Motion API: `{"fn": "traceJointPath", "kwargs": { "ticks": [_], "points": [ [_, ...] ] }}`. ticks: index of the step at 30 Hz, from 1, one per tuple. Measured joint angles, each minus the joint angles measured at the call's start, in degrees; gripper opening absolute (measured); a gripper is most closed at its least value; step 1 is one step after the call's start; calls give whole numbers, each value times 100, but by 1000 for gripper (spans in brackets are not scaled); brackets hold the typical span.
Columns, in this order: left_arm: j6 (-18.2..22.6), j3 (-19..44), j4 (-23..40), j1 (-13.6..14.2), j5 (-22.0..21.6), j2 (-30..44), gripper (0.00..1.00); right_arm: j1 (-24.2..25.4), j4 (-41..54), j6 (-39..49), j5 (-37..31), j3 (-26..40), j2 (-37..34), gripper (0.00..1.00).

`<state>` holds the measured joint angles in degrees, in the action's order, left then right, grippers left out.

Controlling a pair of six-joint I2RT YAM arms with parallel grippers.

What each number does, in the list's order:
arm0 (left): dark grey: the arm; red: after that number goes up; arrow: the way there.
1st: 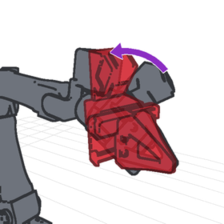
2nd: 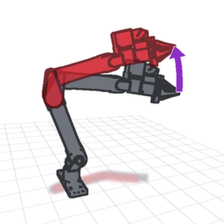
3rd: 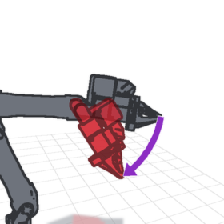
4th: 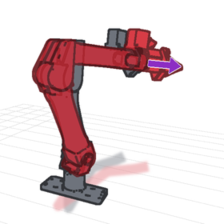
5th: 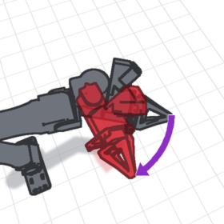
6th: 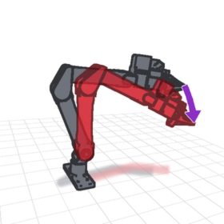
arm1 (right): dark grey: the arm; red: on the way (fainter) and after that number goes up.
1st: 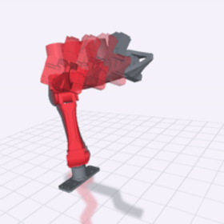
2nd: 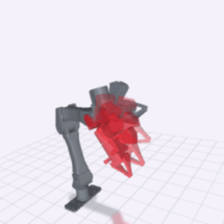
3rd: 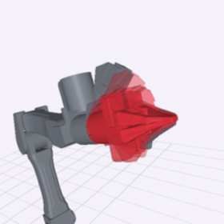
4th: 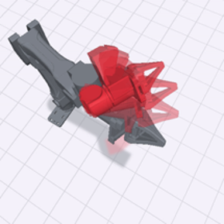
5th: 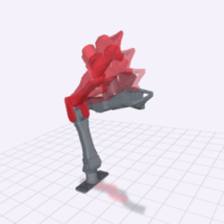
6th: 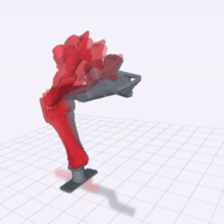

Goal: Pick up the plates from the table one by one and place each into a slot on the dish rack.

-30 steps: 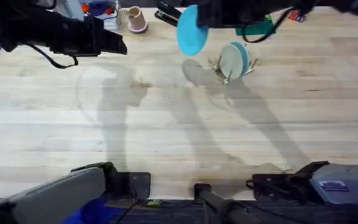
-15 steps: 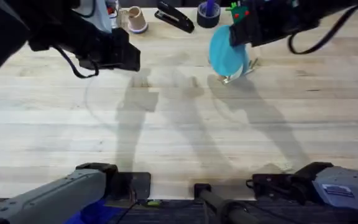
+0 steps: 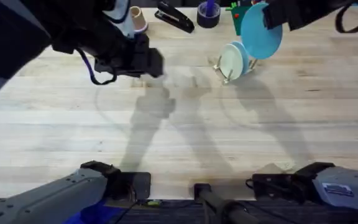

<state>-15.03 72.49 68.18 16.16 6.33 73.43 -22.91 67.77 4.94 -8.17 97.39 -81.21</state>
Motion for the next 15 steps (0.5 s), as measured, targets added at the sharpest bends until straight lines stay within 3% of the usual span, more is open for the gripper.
{"fn": "traceJointPath", "kwargs": {
  "ticks": [3,4,15],
  "points": [
    [-1,2,6,70,-6,0,892,29,0,177,-94,97,0,29],
    [-29,2,20,70,-14,0,968,45,-2,239,-130,125,0,29],
    [-39,2,125,70,-16,0,996,396,-7,687,-562,194,0,29]
  ]
}}
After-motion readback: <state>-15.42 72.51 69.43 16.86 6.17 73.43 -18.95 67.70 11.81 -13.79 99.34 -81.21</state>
